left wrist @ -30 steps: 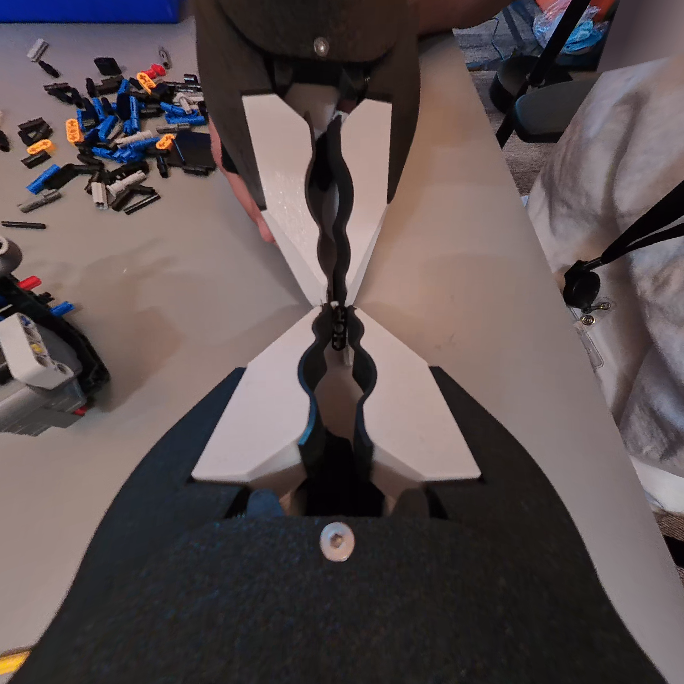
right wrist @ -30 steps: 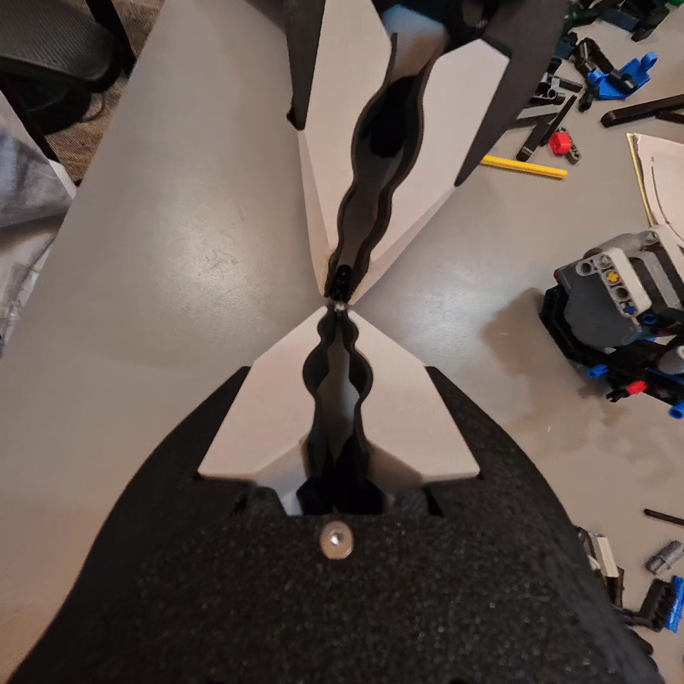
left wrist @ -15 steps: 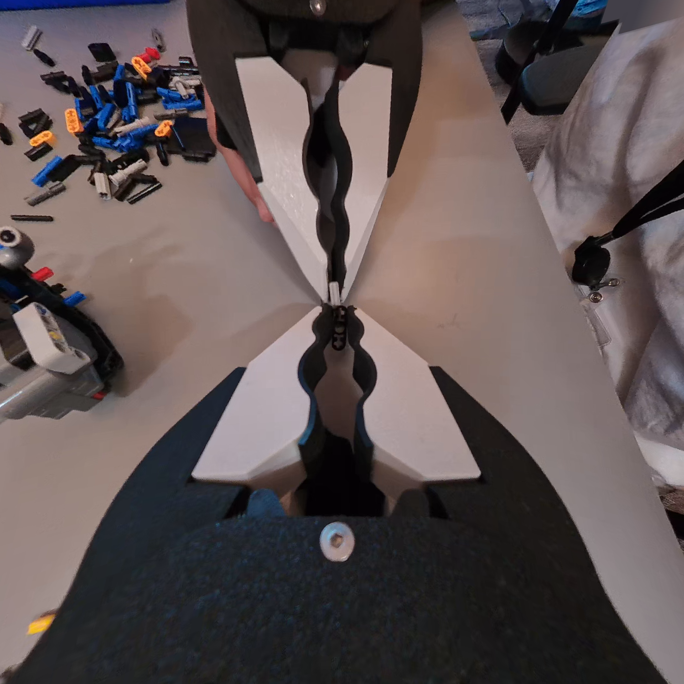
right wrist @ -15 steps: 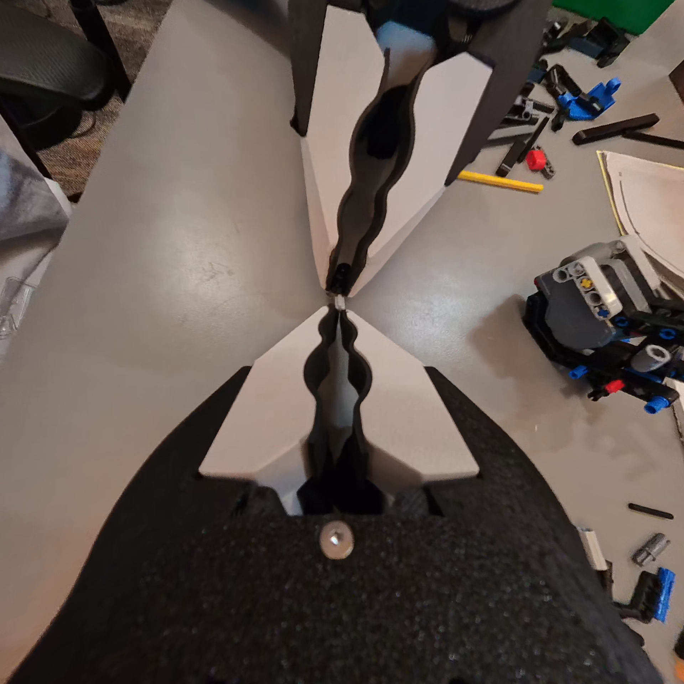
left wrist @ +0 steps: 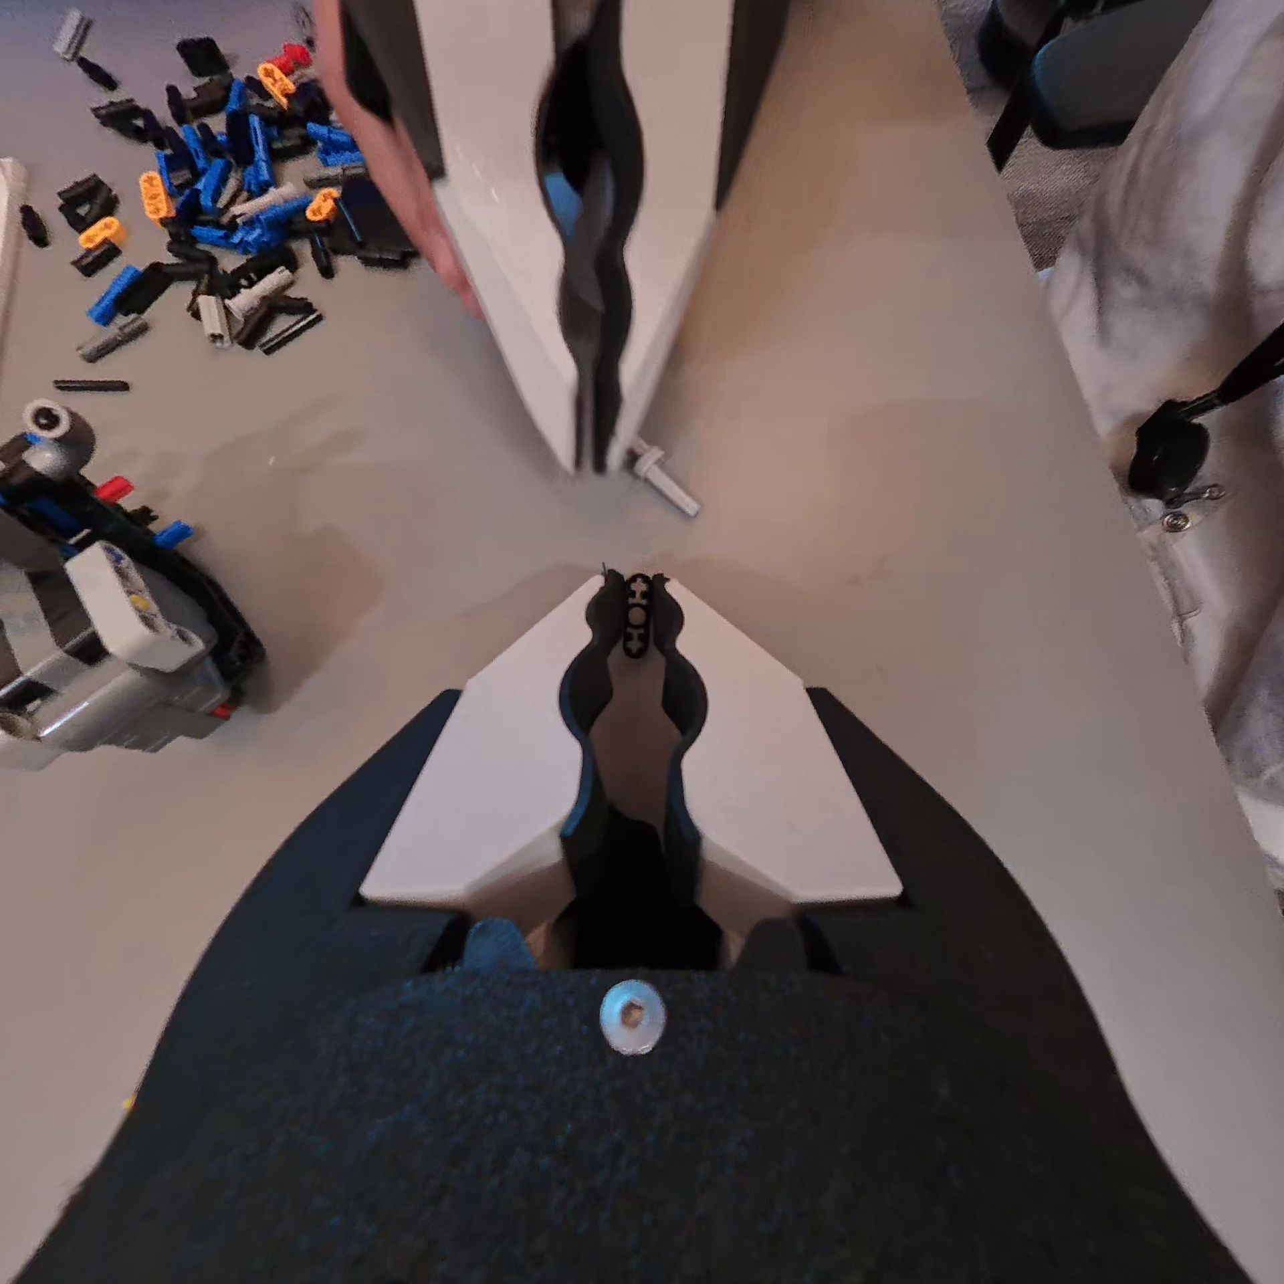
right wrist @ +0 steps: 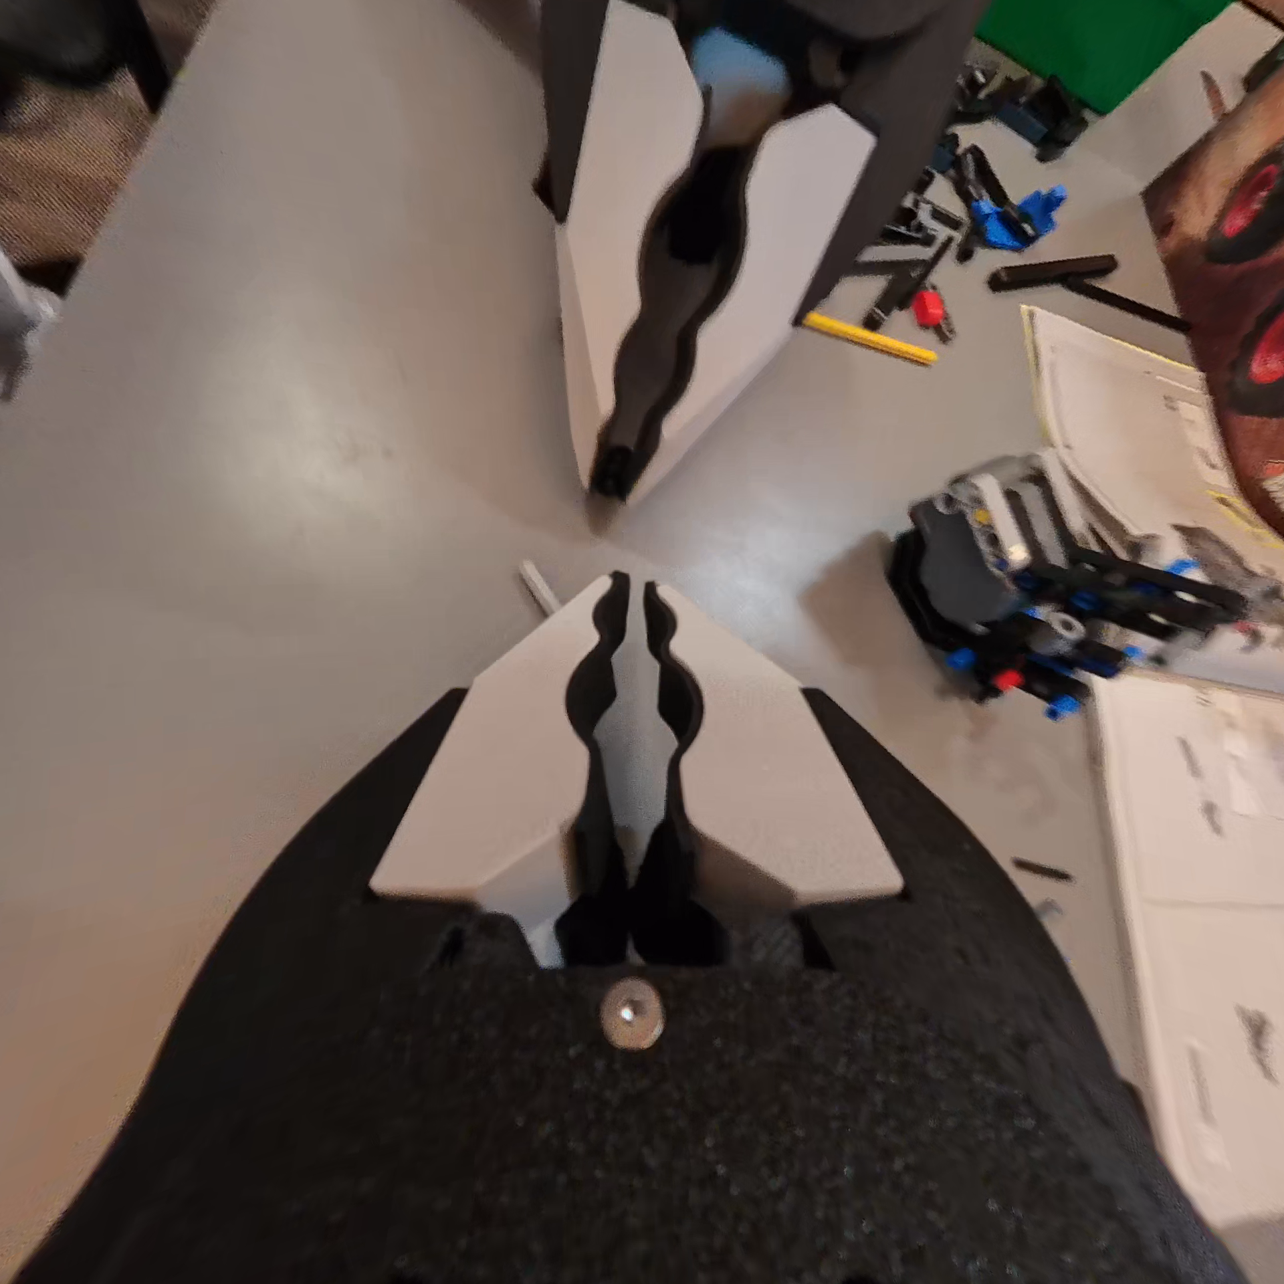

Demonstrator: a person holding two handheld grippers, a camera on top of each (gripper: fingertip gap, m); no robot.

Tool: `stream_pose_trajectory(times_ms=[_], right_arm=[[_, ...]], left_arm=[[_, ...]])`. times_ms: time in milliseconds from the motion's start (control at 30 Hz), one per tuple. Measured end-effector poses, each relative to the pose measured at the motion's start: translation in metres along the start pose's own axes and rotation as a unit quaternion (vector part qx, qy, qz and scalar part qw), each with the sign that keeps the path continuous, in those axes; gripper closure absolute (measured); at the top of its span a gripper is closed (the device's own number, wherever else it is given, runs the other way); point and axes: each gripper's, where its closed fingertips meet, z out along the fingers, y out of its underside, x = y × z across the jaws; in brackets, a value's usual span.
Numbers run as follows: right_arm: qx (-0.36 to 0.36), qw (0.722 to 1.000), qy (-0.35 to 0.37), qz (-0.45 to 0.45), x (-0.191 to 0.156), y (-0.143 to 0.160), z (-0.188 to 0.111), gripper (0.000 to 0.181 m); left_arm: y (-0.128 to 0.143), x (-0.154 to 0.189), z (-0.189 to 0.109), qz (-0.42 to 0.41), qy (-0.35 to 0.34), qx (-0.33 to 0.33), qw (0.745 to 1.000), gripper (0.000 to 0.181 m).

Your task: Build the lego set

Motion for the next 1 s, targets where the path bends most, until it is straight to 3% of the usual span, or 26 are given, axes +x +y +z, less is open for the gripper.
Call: stream_pose_trajectory(times_ms=[167,400,667,800,900,1000], right_arm=[[0.009,0.997,-0.072,0.026,-0.017,0.004,-0.010,0.162],[-0.011,0.994,-0.106,0.012,-0.028,0.011,0.005,0.164],[-0.042,0.997,-0.064,-0.029,-0.025,0.005,0.013,0.176],[-0.019,0.999,-0.046,-0.008,-0.016,0.002,0.009,0.178],[-0.005,0.999,-0.041,0.011,-0.011,0.001,0.006,0.178],[-0.001,0.999,-0.040,0.012,-0.011,-0.001,0.006,0.178]], left_arm=[[-0.008,0.007,0.000,-0.002,0.018,0.022,1.000,0.175],[-0.005,0.011,0.007,0.004,0.021,0.011,1.000,0.175],[0.002,0.009,0.012,-0.005,0.006,-0.015,1.000,0.175],[0.001,0.011,0.013,-0.009,0.003,-0.021,1.000,0.175],[-0.002,0.003,0.013,-0.009,-0.027,-0.019,0.999,0.156],[-0.012,-0.001,0.008,-0.008,-0.040,0.006,0.999,0.156]])
